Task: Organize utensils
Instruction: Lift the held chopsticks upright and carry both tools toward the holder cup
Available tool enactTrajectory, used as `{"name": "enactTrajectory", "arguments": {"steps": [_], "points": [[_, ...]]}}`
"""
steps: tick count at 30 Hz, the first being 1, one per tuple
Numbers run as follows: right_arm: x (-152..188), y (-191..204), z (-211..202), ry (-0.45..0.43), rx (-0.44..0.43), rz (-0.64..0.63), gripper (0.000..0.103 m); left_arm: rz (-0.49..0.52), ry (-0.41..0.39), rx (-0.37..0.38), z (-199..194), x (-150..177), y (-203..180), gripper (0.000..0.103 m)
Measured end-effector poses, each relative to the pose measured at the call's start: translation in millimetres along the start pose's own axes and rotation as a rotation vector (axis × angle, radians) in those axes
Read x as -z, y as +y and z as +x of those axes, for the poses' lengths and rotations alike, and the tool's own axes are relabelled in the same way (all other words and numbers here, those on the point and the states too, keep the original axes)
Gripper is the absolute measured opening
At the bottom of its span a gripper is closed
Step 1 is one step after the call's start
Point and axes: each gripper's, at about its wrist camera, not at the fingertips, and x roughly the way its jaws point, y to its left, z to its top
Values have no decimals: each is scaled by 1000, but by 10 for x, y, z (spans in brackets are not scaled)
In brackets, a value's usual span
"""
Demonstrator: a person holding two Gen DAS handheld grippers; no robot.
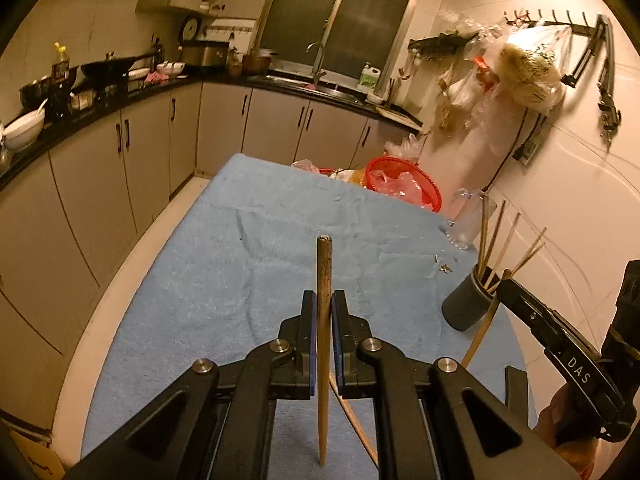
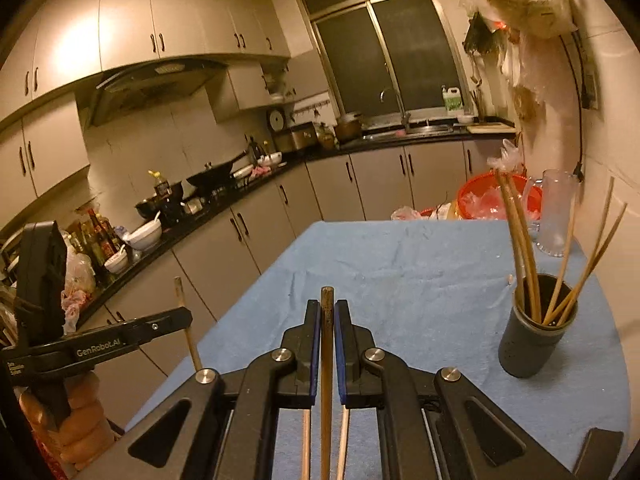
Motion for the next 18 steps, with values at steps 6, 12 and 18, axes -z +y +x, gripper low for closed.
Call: {"name": "enactTrajectory", "arguments": {"steps": [6, 12, 18], "points": [[-1, -70, -113, -31, -3, 14, 7, 5, -2, -9, -44, 14, -6, 7], [-35, -182, -235, -59, -1, 36, 7, 12, -9, -12, -79, 11, -31, 7], [-60, -256, -293, -73, 5, 50, 7, 16, -13, -14, -114, 8, -64, 7]]}}
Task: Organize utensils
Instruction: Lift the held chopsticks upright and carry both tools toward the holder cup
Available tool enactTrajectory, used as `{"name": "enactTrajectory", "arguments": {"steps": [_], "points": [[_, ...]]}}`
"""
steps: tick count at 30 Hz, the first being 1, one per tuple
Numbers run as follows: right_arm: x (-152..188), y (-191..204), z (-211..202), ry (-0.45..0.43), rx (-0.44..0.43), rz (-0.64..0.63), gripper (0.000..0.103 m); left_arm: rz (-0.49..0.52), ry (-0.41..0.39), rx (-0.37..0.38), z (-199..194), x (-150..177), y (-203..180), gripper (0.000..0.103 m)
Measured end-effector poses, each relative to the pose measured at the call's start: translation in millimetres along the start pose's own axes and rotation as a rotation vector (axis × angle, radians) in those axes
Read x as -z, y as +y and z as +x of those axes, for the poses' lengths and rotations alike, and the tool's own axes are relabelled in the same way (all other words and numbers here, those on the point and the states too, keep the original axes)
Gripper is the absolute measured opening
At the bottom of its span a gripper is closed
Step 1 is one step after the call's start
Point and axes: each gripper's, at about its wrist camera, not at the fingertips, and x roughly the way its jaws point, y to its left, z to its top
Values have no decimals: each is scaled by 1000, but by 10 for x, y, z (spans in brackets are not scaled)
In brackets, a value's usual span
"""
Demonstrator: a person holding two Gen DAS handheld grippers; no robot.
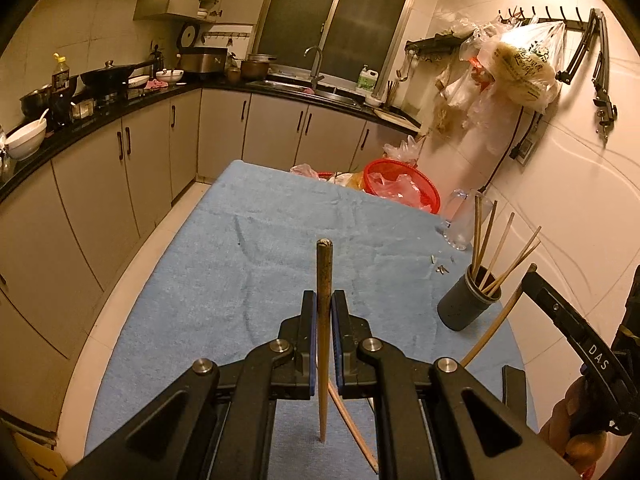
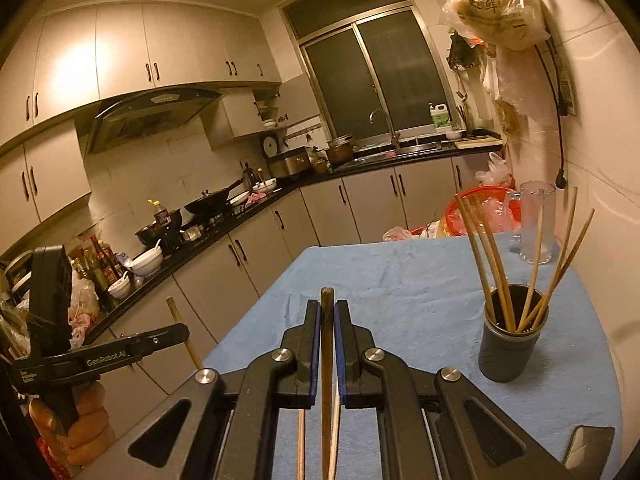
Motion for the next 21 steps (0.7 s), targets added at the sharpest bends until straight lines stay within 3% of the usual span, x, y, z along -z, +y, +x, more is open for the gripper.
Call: {"name": "enactTrajectory", "arguments": {"steps": [21], "points": [[-137, -329, -258, -62, 60, 74, 7, 37, -11, 18, -105, -96, -176, 7]]}}
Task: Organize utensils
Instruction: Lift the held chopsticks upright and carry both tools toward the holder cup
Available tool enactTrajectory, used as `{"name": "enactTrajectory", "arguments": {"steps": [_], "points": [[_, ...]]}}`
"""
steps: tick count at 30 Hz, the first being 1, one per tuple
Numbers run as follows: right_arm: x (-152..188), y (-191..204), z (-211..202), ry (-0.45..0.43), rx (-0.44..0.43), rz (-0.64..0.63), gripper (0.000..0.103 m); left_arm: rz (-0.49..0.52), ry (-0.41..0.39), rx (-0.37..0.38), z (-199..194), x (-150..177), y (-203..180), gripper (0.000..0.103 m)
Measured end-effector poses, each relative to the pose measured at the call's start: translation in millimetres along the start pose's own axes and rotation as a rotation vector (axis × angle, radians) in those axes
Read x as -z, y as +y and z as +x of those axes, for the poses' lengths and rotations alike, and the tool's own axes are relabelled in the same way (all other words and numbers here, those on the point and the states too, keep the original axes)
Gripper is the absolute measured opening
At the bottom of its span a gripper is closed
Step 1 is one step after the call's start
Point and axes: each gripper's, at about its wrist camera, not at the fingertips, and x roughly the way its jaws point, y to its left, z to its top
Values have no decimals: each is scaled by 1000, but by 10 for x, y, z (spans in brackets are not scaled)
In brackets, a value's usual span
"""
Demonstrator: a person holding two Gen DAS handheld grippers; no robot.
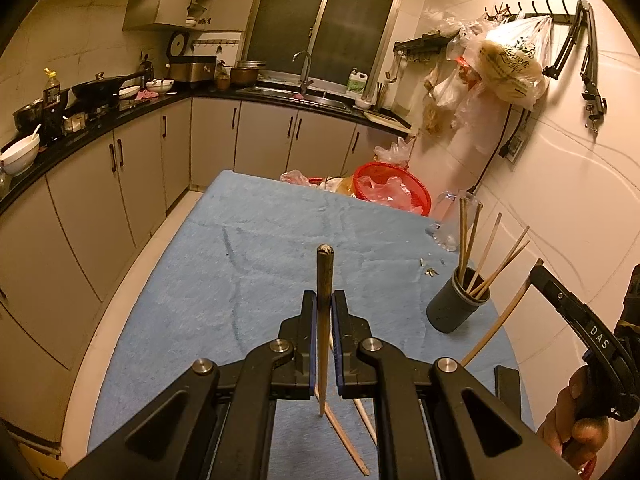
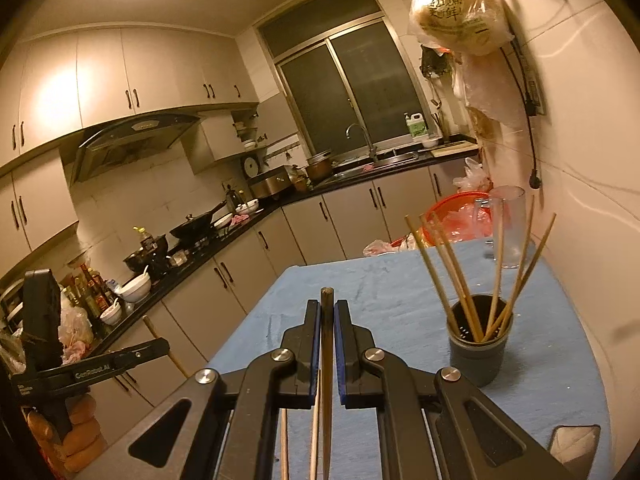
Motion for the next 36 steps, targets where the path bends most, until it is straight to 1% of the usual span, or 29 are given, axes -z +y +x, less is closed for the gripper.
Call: {"name": "enactTrajectory", "arguments": {"steps": [7, 24, 36], "points": [[-59, -106, -62, -19, 18, 21, 7, 18, -3, 16, -1, -62, -117, 7], [-92, -381, -183, -36, 53, 49, 7, 113, 18, 71, 166, -123, -606, 7], [-195, -582, -268, -58, 77, 70, 7, 146, 28, 88, 262, -200, -854, 7]]}}
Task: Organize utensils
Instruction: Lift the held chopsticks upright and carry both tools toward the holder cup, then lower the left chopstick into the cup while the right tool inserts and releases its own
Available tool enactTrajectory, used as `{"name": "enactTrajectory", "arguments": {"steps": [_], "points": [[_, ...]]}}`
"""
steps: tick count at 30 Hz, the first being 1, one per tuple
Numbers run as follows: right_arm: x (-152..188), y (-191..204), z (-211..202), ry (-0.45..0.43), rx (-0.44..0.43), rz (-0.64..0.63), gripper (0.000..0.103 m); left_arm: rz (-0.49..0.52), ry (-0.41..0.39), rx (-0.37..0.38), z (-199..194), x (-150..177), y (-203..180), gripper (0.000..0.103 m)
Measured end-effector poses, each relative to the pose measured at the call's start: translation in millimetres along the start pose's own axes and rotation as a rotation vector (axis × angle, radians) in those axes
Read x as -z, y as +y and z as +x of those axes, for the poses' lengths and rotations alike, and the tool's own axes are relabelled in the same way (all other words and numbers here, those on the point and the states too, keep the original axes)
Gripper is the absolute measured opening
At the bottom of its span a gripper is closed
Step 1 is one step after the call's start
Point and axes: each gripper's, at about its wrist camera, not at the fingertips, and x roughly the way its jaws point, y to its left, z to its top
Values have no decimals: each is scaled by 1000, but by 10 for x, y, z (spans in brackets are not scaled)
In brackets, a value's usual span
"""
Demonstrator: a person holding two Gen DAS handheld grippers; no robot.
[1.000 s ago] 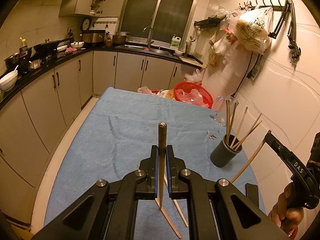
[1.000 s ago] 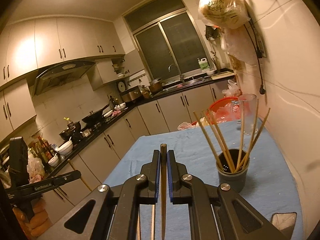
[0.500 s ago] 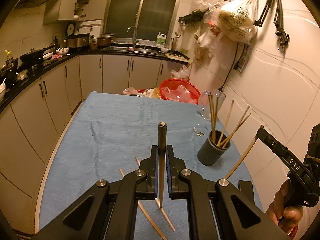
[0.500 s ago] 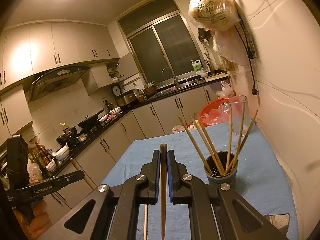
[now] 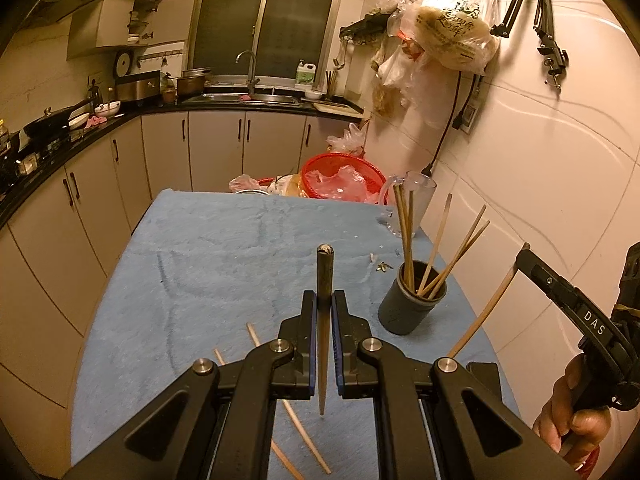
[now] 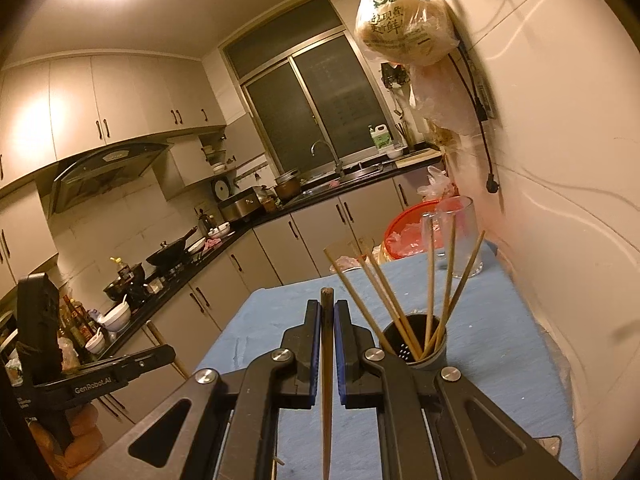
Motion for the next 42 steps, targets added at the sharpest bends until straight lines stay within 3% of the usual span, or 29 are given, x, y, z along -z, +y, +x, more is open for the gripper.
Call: {"name": "enactTrajectory", "arguments": {"steps": [20, 29, 36, 42], "points": [[-319, -208, -103, -54, 36, 7, 7, 41, -10, 53, 154, -348, -425, 7], [-690, -269, -156, -127, 64, -2, 7, 43, -72, 103, 121, -717, -666, 7], [-969, -277, -153, -226, 149, -36, 7, 51, -138, 156, 200, -993, -900, 7], [-1063, -402, 58, -218, 178, -42, 7, 30, -125, 158, 490, -1137, -996, 7]]}}
